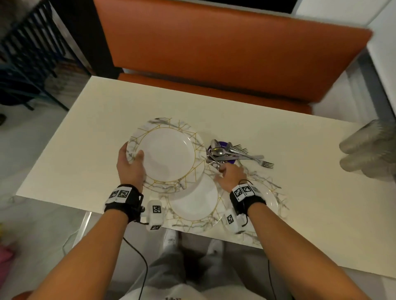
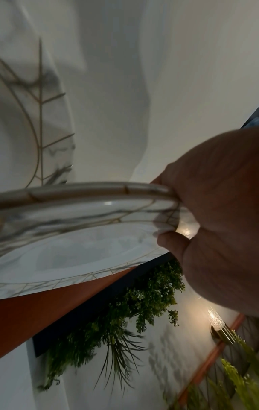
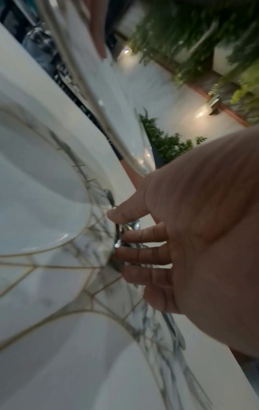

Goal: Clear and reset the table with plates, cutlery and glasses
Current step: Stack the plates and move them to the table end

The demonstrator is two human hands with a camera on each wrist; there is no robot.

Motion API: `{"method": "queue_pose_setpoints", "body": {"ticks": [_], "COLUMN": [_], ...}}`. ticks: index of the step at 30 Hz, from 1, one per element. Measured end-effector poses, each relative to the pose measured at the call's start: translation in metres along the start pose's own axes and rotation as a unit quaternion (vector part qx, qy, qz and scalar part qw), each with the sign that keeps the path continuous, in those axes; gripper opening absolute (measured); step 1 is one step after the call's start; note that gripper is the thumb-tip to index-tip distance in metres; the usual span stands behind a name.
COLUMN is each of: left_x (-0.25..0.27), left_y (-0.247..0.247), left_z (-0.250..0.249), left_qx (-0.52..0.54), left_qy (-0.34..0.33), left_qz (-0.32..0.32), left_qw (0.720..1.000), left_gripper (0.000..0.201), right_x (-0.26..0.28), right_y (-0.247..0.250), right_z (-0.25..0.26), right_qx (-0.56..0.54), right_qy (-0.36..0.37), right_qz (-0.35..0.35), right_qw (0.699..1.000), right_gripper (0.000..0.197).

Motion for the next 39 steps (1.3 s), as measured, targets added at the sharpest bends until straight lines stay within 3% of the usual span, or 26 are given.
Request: {"method": "queue_pose_setpoints", "body": {"ticks": [3, 7, 10, 16, 19, 26, 32, 39], "left_x": [-0.008, -0.021, -0.032, -0.07, -0.083, -0.088, -0.076, -0.061], "left_y": [0.01, 0.018, 0.023, 0.038, 0.041, 0.036, 0.021, -0.007], "left_z": [-0.001, -0.014, -0.03, -0.068, -0.087, -0.104, -0.088, -0.072], "left_qx": [-0.009, -0.044, -0.057, -0.055, -0.043, -0.067, -0.071, -0.018], "left_qy": [0.006, -0.006, -0.025, -0.059, -0.072, -0.088, -0.043, 0.033], "left_qz": [0.01, 0.024, 0.032, 0.035, 0.031, 0.065, 0.13, 0.204], "left_qw": [1.0, 0.999, 0.998, 0.996, 0.996, 0.992, 0.988, 0.978], "left_gripper": [0.045, 0.045, 0.044, 0.052, 0.052, 0.05, 0.05, 0.041], "right_x": [0.002, -0.001, -0.003, 0.002, 0.006, 0.016, 0.018, 0.009], "right_y": [-0.008, -0.011, -0.012, 0.014, 0.035, 0.082, 0.089, 0.061], "right_z": [0.007, 0.018, 0.021, 0.031, 0.036, 0.032, 0.038, 0.058], "right_qx": [0.055, 0.07, 0.012, -0.106, -0.138, -0.213, -0.314, -0.326], "right_qy": [-0.022, -0.055, -0.062, -0.019, -0.018, -0.038, -0.077, -0.138], "right_qz": [0.013, -0.015, -0.027, -0.038, -0.072, -0.205, -0.289, -0.302], "right_qw": [0.998, 0.996, 0.998, 0.993, 0.988, 0.955, 0.901, 0.885], "right_gripper": [0.058, 0.041, 0.04, 0.011, 0.025, 0.016, 0.016, 0.02]}}
Point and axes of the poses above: each hand's wrist, its own x-axis away from the middle knuckle, its own y-axis out of the back of the hand, z = x × y, the point moved 2 cm from there along -x, towards the middle knuckle, and after that the axes turned 14 degrees about y, right-handed, at the moved point
